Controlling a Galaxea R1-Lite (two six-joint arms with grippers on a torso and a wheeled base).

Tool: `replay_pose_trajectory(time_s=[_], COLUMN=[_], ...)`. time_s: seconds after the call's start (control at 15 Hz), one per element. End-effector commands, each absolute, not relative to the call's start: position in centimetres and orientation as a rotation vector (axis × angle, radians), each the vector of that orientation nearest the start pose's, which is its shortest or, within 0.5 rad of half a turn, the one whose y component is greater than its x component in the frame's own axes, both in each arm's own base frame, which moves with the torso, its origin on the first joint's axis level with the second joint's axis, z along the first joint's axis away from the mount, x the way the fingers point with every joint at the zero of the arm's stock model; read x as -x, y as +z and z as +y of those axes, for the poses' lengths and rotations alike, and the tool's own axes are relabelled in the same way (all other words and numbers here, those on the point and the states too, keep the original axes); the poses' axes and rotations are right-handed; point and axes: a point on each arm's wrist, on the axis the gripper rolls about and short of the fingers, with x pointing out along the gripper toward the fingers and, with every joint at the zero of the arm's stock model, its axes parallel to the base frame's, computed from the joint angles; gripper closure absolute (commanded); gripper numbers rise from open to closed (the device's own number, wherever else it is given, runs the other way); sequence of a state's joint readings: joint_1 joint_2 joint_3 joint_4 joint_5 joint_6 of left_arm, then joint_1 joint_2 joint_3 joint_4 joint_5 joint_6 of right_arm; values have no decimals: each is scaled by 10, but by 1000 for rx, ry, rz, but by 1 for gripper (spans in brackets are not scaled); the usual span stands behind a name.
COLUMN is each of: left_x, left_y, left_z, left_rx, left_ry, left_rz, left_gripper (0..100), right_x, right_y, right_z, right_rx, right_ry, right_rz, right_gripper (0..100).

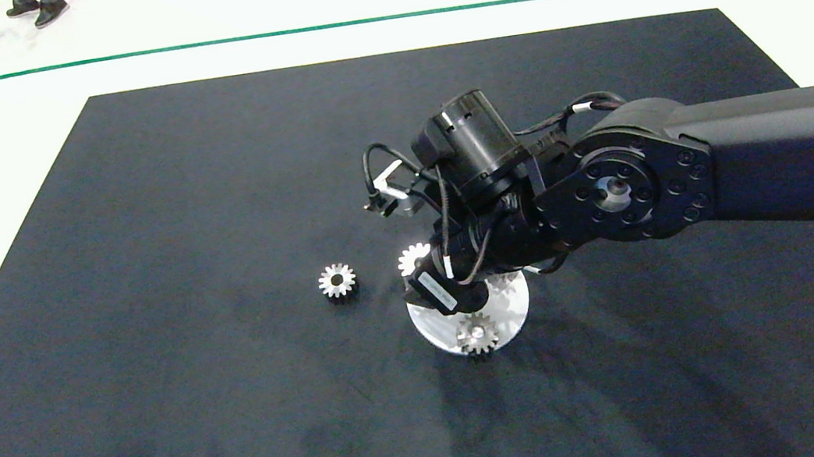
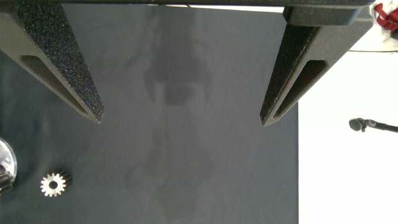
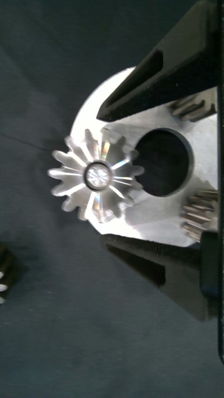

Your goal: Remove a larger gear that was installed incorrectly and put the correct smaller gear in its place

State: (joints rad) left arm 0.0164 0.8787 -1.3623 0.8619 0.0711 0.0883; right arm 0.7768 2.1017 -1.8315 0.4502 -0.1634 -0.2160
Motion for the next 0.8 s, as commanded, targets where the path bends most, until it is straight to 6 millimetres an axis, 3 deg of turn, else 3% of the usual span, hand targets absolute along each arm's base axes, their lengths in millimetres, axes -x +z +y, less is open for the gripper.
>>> replay_pose_trajectory(time_s=[0.07,0.47,0.8], left_x=[-21,-19,-16], left_y=[341,341,339], left_z=[2,2,2], left_rx=[-109,-112,-127], left_ry=[71,69,66], left_rz=[382,375,374], left_gripper=[0,0,0], right_x=[-302,-305,-306], right_y=[213,210,205], right_z=[292,294,295], right_rx=[538,533,540], right_ry=[659,659,656], right_rz=[595,587,599], right_gripper=[36,48,48])
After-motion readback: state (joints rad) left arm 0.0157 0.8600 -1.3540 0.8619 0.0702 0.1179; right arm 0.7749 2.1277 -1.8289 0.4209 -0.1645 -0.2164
